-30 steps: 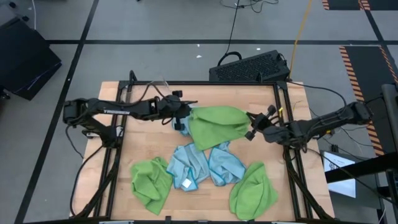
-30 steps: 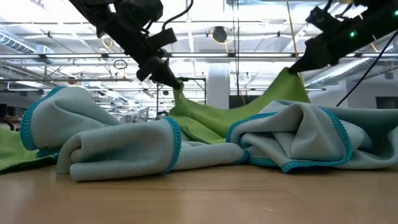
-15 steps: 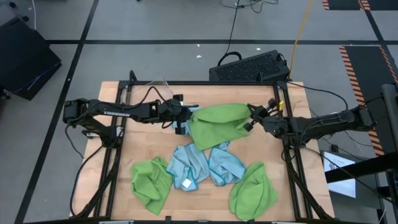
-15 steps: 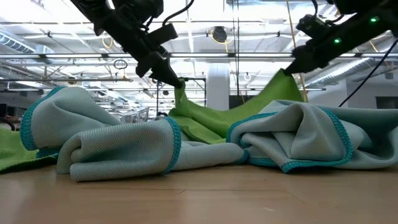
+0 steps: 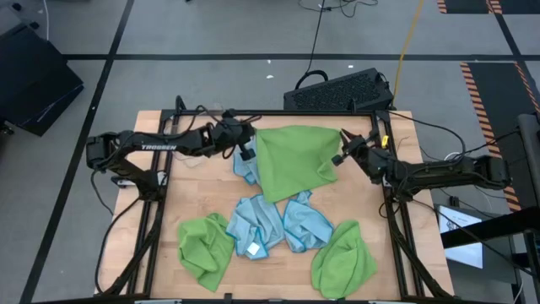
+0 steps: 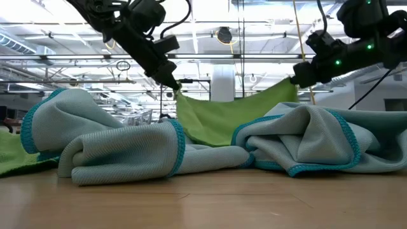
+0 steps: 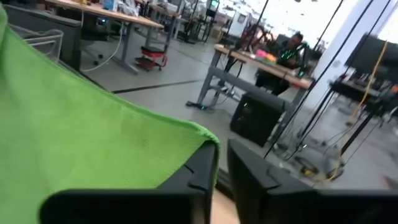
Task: Fold microfiber towels
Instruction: Fold the top right green microfiber cloth
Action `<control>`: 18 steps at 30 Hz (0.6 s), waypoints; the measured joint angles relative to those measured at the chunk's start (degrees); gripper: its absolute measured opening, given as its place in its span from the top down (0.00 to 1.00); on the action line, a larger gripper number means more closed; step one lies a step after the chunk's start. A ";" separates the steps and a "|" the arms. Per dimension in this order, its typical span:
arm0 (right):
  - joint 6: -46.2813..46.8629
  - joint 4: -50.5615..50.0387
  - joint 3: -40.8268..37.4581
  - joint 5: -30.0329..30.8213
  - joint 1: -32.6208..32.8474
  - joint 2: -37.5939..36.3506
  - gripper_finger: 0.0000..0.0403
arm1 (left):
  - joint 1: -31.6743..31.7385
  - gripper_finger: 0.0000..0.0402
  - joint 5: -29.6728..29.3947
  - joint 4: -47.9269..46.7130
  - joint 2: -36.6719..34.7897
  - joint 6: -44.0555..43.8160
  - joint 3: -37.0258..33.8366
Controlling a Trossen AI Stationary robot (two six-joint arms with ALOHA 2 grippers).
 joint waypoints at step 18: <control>27.87 -19.80 -0.02 -11.06 1.82 -0.04 0.50 | 1.15 0.91 6.04 -1.68 0.00 -4.33 0.00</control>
